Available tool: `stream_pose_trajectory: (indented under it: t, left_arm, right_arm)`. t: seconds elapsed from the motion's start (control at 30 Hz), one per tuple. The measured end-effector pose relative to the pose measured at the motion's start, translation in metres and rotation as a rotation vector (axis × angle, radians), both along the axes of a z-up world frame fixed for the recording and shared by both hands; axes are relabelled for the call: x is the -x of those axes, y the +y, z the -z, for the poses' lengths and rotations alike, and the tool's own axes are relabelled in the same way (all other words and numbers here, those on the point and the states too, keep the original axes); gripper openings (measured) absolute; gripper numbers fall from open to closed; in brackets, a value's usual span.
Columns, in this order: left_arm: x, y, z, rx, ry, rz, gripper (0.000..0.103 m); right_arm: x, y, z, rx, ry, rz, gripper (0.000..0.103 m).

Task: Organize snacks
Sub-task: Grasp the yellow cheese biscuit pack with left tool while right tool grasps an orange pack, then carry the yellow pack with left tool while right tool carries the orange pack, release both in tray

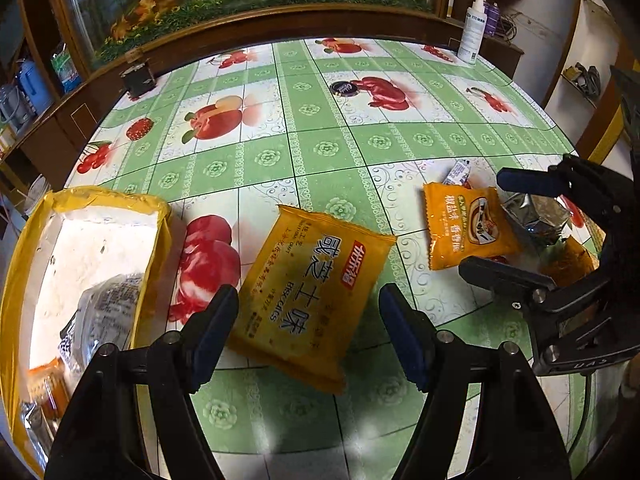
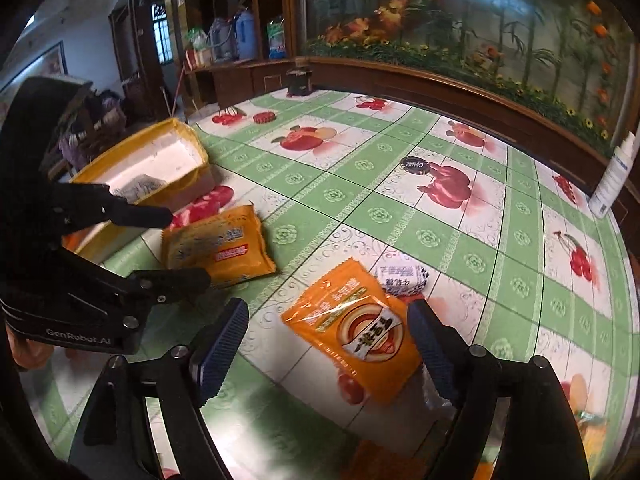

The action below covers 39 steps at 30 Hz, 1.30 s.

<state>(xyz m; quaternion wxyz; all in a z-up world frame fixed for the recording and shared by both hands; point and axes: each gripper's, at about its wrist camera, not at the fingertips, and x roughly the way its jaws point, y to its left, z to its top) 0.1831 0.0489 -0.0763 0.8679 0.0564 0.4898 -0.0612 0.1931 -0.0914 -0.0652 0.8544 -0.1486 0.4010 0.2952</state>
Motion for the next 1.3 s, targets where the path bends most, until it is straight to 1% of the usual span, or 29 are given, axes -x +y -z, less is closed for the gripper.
stream_pose_trajectory:
  t: [0.1, 0.2, 0.23, 0.3, 0.33, 0.37, 0.43, 0.47, 0.5, 0.53, 0.57, 0.6, 0.67, 0.73, 0.77, 0.83, 0.93, 1.0, 1.13, 1.23, 1.3]
  left_arm:
    - [-0.007, 0.003, 0.006, 0.011, 0.019, 0.005, 0.072]
    - [-0.009, 0.004, 0.007, 0.012, 0.016, 0.013, 0.075]
    - [-0.01, 0.004, 0.008, 0.012, 0.02, 0.014, 0.076]
    - [-0.012, 0.003, 0.01, 0.001, 0.028, 0.024, 0.078]
    - [-0.013, 0.002, 0.012, 0.001, 0.036, 0.03, 0.078]
    - [-0.013, 0.001, 0.013, 0.016, 0.053, 0.045, 0.078]
    - [-0.012, -0.003, 0.015, 0.052, 0.077, 0.079, 0.078]
    - [-0.012, -0.006, 0.017, 0.049, 0.079, 0.095, 0.078]
    - [-0.012, -0.01, 0.019, 0.036, 0.084, 0.103, 0.078]
    - [-0.013, -0.013, 0.022, 0.019, 0.091, 0.105, 0.079]
    - [-0.012, -0.015, 0.022, 0.015, 0.074, 0.105, 0.081]
    - [-0.013, -0.015, 0.023, 0.023, 0.077, 0.102, 0.082]
    - [-0.016, -0.015, 0.022, 0.031, 0.078, 0.079, 0.082]
    - [-0.018, -0.015, 0.022, 0.035, 0.075, 0.061, 0.082]
    - [-0.017, -0.014, 0.022, 0.036, 0.067, 0.051, 0.079]
    - [-0.015, -0.013, 0.02, 0.042, 0.05, 0.041, 0.069]
    - [-0.009, -0.012, 0.021, 0.038, 0.043, 0.027, 0.069]
    - [-0.003, -0.01, 0.02, 0.052, 0.04, 0.014, 0.069]
    - [0.014, -0.008, 0.014, 0.072, 0.019, -0.004, 0.069]
    - [0.031, -0.004, 0.003, 0.084, -0.01, -0.023, 0.069]
    - [0.044, 0.0, -0.006, 0.078, -0.032, -0.043, 0.069]
  right_arm:
    - [-0.012, 0.006, 0.009, 0.054, 0.032, -0.034, 0.085]
    - [-0.022, 0.013, 0.025, 0.098, 0.093, -0.068, 0.085]
    - [-0.023, 0.014, 0.029, 0.11, 0.099, -0.071, 0.086]
    - [-0.023, 0.013, 0.031, 0.095, 0.107, -0.064, 0.087]
    - [-0.023, 0.013, 0.032, 0.093, 0.113, -0.055, 0.086]
    - [-0.021, 0.013, 0.031, 0.091, 0.115, -0.048, 0.083]
    - [-0.019, 0.013, 0.028, 0.087, 0.115, -0.042, 0.072]
    - [-0.017, 0.011, 0.026, 0.081, 0.113, -0.032, 0.06]
    - [-0.016, 0.009, 0.025, 0.071, 0.12, -0.02, 0.05]
    - [-0.016, 0.007, 0.023, 0.059, 0.126, -0.008, 0.045]
    - [-0.015, 0.005, 0.022, 0.044, 0.134, 0.002, 0.037]
    - [-0.014, 0.002, 0.021, 0.022, 0.147, 0.016, 0.027]
    - [-0.012, -0.004, 0.02, -0.024, 0.17, 0.037, 0.02]
    - [-0.01, -0.009, 0.019, -0.057, 0.176, 0.055, 0.018]
    - [-0.009, -0.012, 0.018, -0.073, 0.18, 0.067, 0.017]
    - [-0.007, -0.019, 0.016, -0.123, 0.189, 0.093, 0.017]
    - [-0.001, -0.032, 0.009, -0.208, 0.2, 0.122, 0.015]
    - [0.006, -0.039, 0.003, -0.26, 0.201, 0.139, 0.015]
    - [0.022, -0.044, -0.01, -0.313, 0.19, 0.146, 0.015]
    - [0.036, -0.045, -0.018, -0.339, 0.182, 0.142, 0.014]
    - [0.045, -0.044, -0.022, -0.355, 0.179, 0.139, 0.014]
